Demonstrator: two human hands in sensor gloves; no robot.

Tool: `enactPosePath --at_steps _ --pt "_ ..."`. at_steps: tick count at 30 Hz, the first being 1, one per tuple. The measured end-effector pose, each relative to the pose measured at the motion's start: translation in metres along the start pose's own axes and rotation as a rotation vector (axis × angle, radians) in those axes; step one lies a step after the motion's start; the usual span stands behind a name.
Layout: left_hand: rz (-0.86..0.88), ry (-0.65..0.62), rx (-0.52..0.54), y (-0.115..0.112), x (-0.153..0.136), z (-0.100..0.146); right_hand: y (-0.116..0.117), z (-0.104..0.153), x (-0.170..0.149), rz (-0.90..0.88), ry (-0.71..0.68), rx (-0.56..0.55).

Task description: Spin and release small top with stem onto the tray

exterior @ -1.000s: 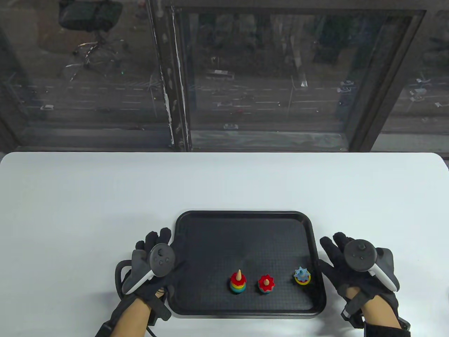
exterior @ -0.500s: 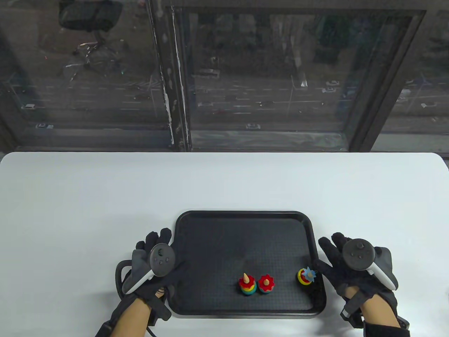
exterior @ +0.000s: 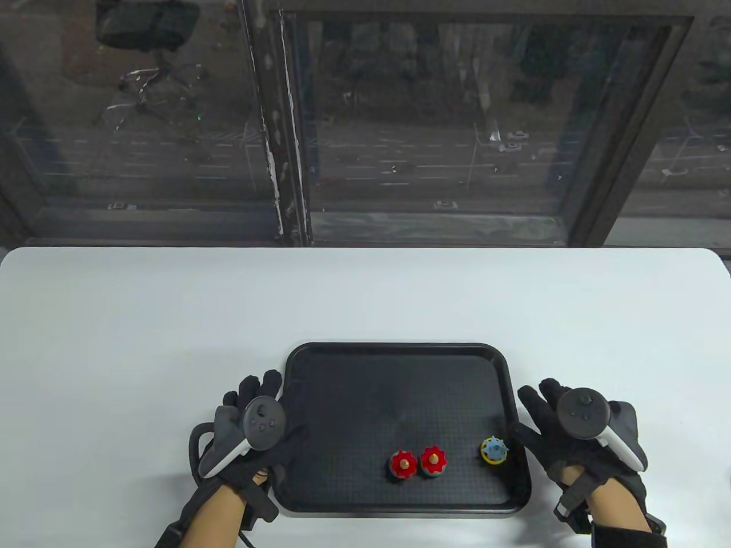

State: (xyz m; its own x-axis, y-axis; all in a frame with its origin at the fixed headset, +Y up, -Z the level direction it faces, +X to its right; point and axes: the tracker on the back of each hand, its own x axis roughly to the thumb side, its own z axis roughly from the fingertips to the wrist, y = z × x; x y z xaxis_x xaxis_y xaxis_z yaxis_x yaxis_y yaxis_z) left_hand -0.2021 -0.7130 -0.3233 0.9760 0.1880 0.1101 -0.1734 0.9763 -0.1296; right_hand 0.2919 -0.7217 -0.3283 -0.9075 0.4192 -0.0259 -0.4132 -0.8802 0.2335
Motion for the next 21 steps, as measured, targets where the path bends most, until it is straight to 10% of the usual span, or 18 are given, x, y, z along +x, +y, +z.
enactPosePath --at_steps 21 --pt "-0.022 -0.012 -0.017 -0.0029 0.0036 -0.0006 0.0014 -0.0002 0.0009 -0.008 -0.009 0.012"
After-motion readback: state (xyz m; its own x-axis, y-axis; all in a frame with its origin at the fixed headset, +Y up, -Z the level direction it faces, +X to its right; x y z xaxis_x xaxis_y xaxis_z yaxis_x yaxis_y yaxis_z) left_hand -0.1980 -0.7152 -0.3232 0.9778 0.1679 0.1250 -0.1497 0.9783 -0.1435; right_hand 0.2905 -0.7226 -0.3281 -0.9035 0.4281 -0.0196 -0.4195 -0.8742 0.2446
